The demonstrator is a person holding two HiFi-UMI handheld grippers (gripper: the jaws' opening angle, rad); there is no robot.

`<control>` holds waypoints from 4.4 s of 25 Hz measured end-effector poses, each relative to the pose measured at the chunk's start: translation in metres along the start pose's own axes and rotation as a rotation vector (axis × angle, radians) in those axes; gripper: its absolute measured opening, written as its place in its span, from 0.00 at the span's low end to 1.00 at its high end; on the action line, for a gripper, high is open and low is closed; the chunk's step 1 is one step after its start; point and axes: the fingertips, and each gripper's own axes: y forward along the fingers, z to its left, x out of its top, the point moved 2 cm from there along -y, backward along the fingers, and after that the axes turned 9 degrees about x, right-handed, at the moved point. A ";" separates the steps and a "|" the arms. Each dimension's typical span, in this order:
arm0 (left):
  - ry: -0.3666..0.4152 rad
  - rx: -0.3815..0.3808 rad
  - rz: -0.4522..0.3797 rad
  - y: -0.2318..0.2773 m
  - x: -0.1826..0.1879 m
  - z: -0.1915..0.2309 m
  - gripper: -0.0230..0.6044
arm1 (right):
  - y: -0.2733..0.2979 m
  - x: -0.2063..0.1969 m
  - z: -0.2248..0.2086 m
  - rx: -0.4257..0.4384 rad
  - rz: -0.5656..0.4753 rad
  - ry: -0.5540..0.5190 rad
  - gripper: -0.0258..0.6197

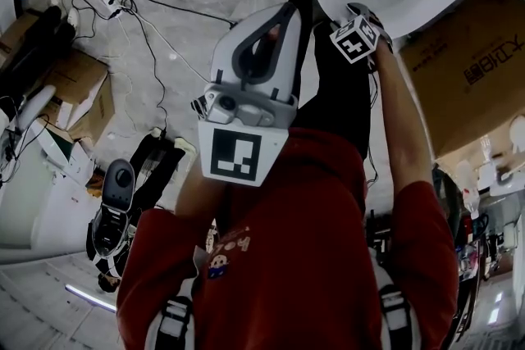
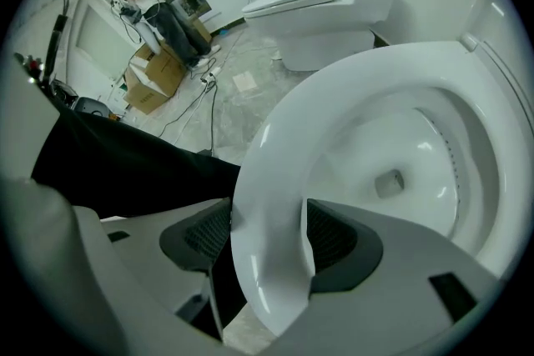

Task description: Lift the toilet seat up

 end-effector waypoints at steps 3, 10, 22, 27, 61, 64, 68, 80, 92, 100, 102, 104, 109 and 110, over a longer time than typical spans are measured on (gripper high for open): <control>0.001 -0.008 0.002 -0.003 -0.001 -0.002 0.05 | 0.008 -0.003 0.000 0.006 0.024 -0.013 0.42; -0.006 -0.005 0.004 -0.007 -0.002 -0.002 0.05 | 0.015 -0.002 -0.002 -0.001 0.025 0.005 0.42; -0.001 -0.027 -0.018 -0.018 0.007 -0.005 0.05 | 0.004 0.000 0.004 0.017 0.025 0.026 0.42; 0.008 -0.040 -0.051 -0.022 0.020 -0.005 0.05 | -0.007 0.003 0.007 0.022 0.018 0.029 0.42; 0.010 -0.131 -0.267 -0.062 0.123 -0.021 0.05 | -0.148 0.032 0.055 -0.076 -0.071 0.011 0.42; 0.018 -0.153 -0.285 -0.059 0.131 -0.026 0.05 | -0.157 0.034 0.058 -0.100 -0.081 0.004 0.42; 0.018 -0.174 -0.307 -0.058 0.144 -0.028 0.05 | -0.169 0.038 0.060 -0.127 -0.082 0.002 0.42; 0.044 -0.220 -0.368 -0.050 0.174 -0.031 0.05 | -0.202 0.052 0.064 -0.149 -0.096 0.006 0.41; 0.053 -0.283 -0.413 -0.043 0.190 -0.046 0.05 | -0.243 0.058 0.060 -0.132 -0.107 0.014 0.40; 0.052 -0.311 -0.426 -0.039 0.197 -0.049 0.05 | -0.274 0.065 0.055 -0.111 -0.101 0.016 0.39; 0.052 -0.317 -0.434 -0.039 0.199 -0.051 0.05 | -0.282 0.067 0.054 -0.113 -0.107 0.011 0.39; 0.052 -0.320 -0.439 -0.038 0.200 -0.053 0.05 | -0.291 0.068 0.051 -0.121 -0.112 0.003 0.38; 0.050 -0.333 -0.443 -0.037 0.202 -0.055 0.05 | -0.317 0.076 0.048 -0.138 -0.095 -0.023 0.36; 0.050 -0.337 -0.443 -0.037 0.202 -0.055 0.05 | -0.322 0.078 0.047 -0.142 -0.092 -0.029 0.36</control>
